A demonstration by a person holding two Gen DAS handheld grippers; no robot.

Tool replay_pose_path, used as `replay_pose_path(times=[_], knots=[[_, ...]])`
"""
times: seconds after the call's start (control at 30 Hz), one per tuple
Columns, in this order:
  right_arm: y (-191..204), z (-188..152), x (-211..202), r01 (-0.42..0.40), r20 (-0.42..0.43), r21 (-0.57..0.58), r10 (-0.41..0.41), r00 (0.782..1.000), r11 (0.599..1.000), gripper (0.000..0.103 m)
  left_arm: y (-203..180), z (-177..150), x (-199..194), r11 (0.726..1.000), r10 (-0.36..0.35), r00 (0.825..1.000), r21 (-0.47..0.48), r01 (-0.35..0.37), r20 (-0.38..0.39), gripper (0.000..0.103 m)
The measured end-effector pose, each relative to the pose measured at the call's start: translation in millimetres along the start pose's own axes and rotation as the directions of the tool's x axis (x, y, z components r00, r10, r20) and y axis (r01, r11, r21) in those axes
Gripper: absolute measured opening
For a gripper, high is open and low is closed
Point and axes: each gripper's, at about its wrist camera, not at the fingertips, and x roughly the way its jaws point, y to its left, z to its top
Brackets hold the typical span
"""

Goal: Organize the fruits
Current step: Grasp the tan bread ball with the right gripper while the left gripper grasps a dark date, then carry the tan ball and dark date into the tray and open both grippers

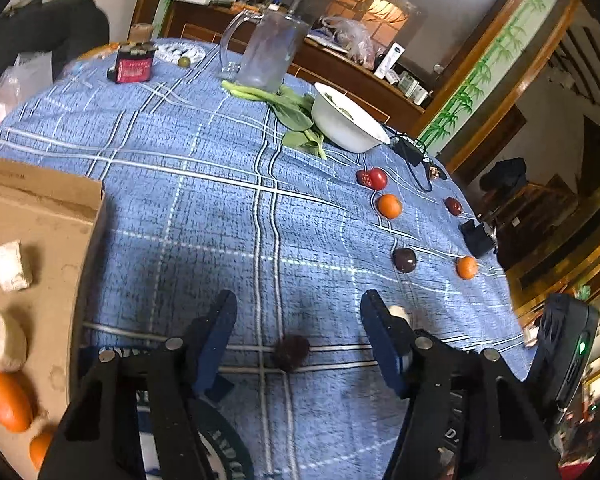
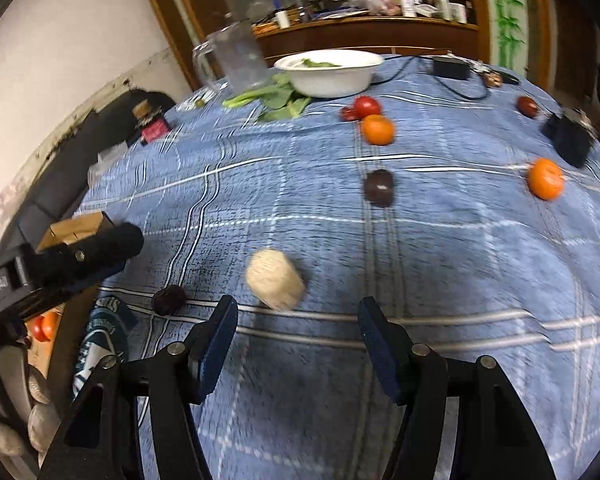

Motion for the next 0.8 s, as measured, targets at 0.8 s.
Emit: replay_pose_path(times=[0.8], knots=[[-30,3,-9,0.072,0.029,0.088,-0.074,0.997,0.994,0.031,-32,-32,27,0.948,0.163,0.984,0.287,-0.135,-0.076,0.022]])
